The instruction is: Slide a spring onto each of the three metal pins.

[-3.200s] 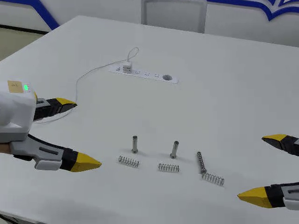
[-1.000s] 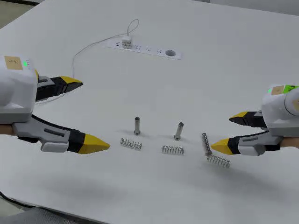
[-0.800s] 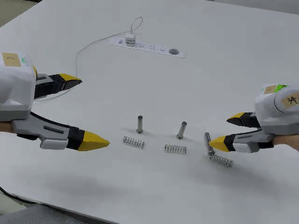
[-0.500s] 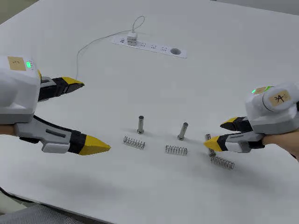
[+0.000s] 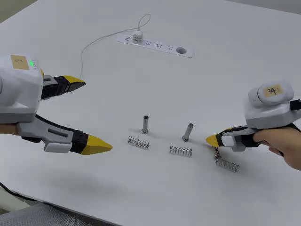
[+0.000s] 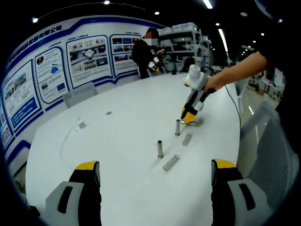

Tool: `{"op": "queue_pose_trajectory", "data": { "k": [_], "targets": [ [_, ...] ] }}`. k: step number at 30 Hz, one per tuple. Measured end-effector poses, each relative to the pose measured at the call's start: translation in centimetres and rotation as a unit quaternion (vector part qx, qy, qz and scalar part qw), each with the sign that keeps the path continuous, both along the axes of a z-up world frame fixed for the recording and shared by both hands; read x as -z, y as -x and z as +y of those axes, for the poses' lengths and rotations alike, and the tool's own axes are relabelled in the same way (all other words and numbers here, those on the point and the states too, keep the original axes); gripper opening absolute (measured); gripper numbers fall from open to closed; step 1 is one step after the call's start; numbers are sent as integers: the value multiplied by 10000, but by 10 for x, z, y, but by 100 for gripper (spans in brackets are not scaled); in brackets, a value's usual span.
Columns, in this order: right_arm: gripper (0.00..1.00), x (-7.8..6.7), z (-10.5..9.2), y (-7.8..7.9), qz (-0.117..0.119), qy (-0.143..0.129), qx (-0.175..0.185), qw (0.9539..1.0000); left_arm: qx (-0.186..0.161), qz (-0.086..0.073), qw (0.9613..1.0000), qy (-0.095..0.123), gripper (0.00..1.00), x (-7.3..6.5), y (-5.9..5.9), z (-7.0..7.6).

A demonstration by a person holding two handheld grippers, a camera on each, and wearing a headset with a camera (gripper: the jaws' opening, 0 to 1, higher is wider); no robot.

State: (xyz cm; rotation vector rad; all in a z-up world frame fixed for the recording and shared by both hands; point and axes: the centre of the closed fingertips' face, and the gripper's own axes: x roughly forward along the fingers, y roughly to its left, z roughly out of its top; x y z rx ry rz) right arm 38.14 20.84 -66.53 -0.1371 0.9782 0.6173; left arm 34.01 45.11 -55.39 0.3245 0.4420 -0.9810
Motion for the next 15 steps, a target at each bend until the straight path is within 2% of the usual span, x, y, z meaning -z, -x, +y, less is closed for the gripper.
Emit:
{"op": "queue_pose_trajectory", "data": {
  "k": [9, 15],
  "targets": [
    [23, 5, 2, -1, 122, 70, 86, 9999, -52, 36, 10000, -17, 100, 2, 0, 4],
    [21, 4, 3, -1, 138, 141, -26, 9998, -61, 111, 9999, -106, 100, 7, 2, 7]
  ]
}}
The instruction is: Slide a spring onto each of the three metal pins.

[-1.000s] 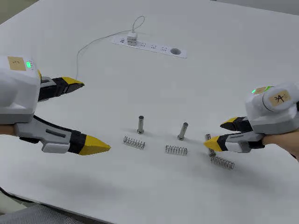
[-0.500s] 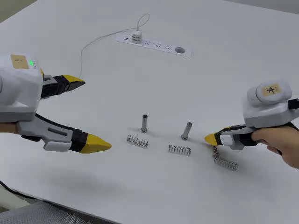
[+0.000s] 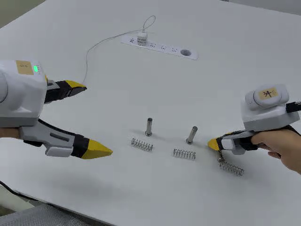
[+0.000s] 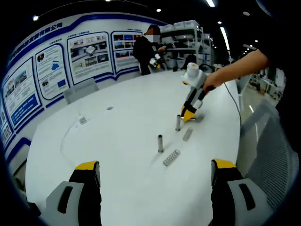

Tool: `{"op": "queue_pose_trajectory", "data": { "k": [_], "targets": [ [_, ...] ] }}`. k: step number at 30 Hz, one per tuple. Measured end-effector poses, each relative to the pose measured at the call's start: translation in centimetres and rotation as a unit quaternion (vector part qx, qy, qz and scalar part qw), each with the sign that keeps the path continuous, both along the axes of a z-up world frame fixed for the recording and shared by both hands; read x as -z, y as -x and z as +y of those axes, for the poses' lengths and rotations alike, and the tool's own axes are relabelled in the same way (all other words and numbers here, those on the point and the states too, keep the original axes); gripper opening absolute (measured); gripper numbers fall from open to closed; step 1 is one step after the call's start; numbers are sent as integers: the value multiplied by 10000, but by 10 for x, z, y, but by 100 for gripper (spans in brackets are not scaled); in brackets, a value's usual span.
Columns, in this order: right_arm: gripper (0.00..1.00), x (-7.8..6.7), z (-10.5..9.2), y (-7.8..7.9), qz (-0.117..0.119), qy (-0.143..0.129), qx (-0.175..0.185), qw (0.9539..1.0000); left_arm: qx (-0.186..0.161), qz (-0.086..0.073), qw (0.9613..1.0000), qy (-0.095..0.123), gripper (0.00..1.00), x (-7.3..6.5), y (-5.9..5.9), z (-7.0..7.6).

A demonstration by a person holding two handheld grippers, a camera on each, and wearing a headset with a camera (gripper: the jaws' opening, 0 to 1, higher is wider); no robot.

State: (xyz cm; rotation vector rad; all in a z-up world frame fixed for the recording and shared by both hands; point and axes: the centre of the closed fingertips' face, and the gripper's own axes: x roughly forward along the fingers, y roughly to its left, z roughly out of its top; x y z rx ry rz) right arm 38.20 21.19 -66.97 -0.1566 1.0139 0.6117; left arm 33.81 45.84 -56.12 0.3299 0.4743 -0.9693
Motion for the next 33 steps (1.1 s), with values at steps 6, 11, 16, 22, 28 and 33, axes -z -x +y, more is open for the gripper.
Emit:
{"op": "queue_pose_trajectory", "data": {
  "k": [6, 11, 16, 22, 28, 33],
  "targets": [
    [18, 0, -1, 0, -18, 209, -136, 9997, -31, 4, 10000, 40, 100, 0, 2, 0],
    [17, 1, 0, 0, -28, 430, -197, 9989, -58, 8, 10000, 56, 100, 0, 4, 1],
    [15, 2, -1, -3, -4, 476, -30, 9989, -105, 29, 9999, 93, 100, -1, 7, 3],
    [13, 3, 8, -3, -7, 441, -51, 9990, -165, 34, 9998, 114, 100, -2, 6, 8],
    [13, 4, 11, -4, -43, 553, -166, 9983, -194, 23, 9997, 149, 100, -3, 4, 9],
    [12, 5, 14, -5, -45, 554, -180, 9983, -172, 35, 9997, 140, 100, -2, 4, 7]
  ]
}}
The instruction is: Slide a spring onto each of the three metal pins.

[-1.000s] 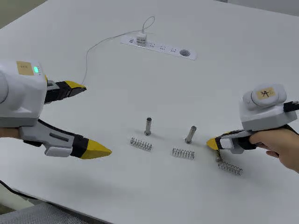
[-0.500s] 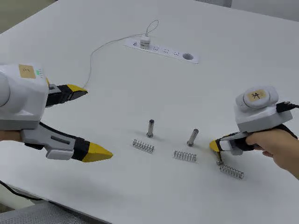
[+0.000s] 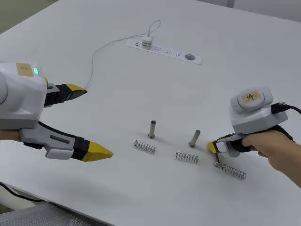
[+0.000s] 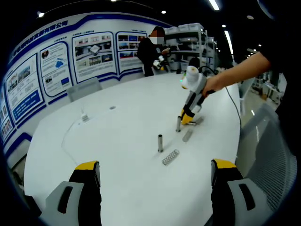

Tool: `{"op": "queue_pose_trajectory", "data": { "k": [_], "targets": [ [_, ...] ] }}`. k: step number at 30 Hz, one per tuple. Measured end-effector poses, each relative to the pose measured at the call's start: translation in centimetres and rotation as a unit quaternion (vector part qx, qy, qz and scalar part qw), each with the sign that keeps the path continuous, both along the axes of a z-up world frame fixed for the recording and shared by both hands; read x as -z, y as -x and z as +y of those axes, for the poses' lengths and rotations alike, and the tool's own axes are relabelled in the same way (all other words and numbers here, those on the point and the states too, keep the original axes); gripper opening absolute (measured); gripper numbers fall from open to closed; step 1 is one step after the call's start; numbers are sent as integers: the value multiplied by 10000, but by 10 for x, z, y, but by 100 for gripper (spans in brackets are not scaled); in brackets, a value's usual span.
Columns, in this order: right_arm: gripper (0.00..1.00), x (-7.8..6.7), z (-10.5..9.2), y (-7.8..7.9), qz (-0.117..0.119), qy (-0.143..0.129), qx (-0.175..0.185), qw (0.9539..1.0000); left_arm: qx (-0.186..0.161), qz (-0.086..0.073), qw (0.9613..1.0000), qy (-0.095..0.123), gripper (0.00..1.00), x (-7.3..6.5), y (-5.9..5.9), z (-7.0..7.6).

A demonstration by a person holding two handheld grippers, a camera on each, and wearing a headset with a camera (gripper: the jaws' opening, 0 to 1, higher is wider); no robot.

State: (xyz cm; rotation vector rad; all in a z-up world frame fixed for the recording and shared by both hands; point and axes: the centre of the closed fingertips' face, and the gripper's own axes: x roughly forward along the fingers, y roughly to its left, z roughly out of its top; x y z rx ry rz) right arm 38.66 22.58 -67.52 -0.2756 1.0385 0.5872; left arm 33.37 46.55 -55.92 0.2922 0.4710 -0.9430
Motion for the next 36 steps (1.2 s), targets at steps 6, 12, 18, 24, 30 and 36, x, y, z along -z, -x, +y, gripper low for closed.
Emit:
{"op": "queue_pose_trajectory", "data": {
  "k": [6, 12, 18, 24, 30, 36],
  "targets": [
    [11, 0, 4, -1, 0, -59, 36, 10000, 10, 12, 10000, -18, 100, 1, 1, 0],
    [10, 1, 3, -6, -31, -81, 34, 10000, -16, 15, 10000, -33, 100, 1, 0, 3],
    [16, 1, -4, -4, 119, -71, 247, 9996, -30, 21, 10000, -37, 100, 2, 0, 3],
    [15, 2, -9, 1, 189, -16, 360, 9992, 10, 13, 10000, -26, 100, 1, 0, -1],
    [11, 2, -7, 1, 140, 92, 268, 9995, 24, 1, 10000, -29, 100, 0, 0, -2],
    [11, 0, -5, 2, 156, 137, 225, 9995, -21, 8, 10000, -40, 100, 1, 1, 2]
  ]
}}
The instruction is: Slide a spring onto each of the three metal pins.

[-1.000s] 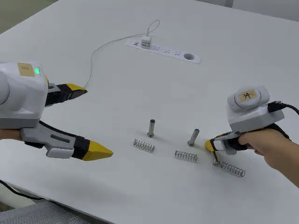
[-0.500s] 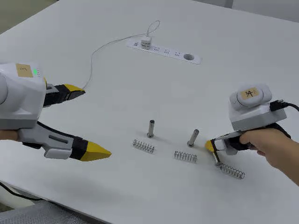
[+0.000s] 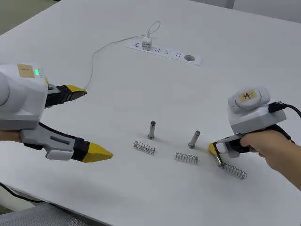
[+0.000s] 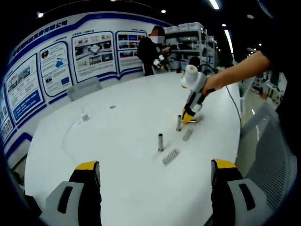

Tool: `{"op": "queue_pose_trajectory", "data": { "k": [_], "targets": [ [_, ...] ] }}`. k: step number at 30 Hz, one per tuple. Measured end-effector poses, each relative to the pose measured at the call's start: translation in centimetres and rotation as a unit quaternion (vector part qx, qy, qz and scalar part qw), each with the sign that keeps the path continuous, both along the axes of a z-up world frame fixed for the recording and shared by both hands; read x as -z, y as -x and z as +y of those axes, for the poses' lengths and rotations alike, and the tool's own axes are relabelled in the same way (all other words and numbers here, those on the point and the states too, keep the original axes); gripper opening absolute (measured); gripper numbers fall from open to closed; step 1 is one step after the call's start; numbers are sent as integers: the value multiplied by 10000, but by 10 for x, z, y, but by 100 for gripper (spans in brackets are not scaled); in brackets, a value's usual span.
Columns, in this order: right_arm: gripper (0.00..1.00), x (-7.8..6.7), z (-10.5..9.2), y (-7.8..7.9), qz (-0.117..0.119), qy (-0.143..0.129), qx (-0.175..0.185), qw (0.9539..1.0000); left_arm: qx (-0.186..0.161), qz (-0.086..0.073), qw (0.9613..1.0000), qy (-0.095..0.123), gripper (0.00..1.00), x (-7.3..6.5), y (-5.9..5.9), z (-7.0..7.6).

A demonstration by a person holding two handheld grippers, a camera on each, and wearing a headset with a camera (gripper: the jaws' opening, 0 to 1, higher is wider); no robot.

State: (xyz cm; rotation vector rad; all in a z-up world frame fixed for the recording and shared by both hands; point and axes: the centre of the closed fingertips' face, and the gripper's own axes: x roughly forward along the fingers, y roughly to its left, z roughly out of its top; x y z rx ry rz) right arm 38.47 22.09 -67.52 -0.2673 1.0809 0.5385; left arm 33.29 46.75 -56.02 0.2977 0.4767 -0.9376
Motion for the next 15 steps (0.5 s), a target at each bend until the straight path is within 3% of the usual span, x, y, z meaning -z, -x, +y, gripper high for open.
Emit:
{"op": "queue_pose_trajectory", "data": {
  "k": [15],
  "targets": [
    [8, -1, 1, 0, 58, -70, 142, 9999, -6, 11, 10000, -14, 100, 0, 1, 1]
  ]
}}
